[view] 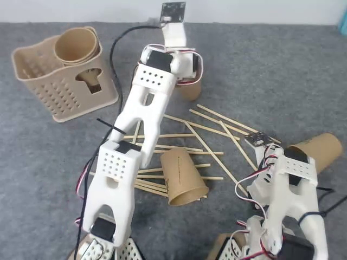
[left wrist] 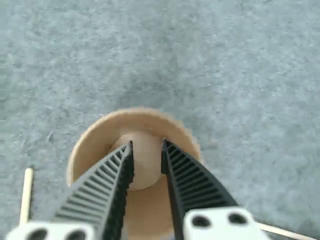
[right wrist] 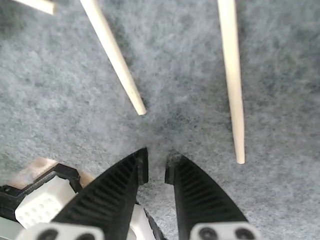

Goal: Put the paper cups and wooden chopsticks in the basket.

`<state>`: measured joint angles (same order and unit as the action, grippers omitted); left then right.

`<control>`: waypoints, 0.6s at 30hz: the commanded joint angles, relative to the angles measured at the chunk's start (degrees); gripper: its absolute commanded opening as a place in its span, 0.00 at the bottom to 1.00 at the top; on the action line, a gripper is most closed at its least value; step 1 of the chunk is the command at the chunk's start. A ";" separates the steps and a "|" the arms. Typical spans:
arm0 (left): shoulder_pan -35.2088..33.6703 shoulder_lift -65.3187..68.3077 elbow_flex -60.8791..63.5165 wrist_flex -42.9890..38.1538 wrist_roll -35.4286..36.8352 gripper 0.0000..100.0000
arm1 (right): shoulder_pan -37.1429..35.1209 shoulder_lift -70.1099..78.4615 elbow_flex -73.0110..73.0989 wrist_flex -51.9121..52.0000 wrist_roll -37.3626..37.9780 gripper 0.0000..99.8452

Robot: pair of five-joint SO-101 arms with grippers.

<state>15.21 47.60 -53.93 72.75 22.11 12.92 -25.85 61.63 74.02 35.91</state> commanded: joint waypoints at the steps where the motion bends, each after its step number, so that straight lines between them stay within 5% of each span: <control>1: 1.23 -5.01 -3.03 -1.05 0.62 0.10 | 0.04 -2.07 -0.26 0.22 0.70 0.07; 13: 0.70 -9.67 -17.19 19.96 -5.71 0.10 | 0.04 -2.07 -0.44 0.84 2.99 0.07; 18: -1.14 -5.98 -17.01 22.77 -6.33 0.11 | 0.04 -2.07 -0.44 0.92 2.99 0.07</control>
<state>15.82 41.63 -68.53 94.29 16.66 12.92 -25.85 61.63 74.02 38.02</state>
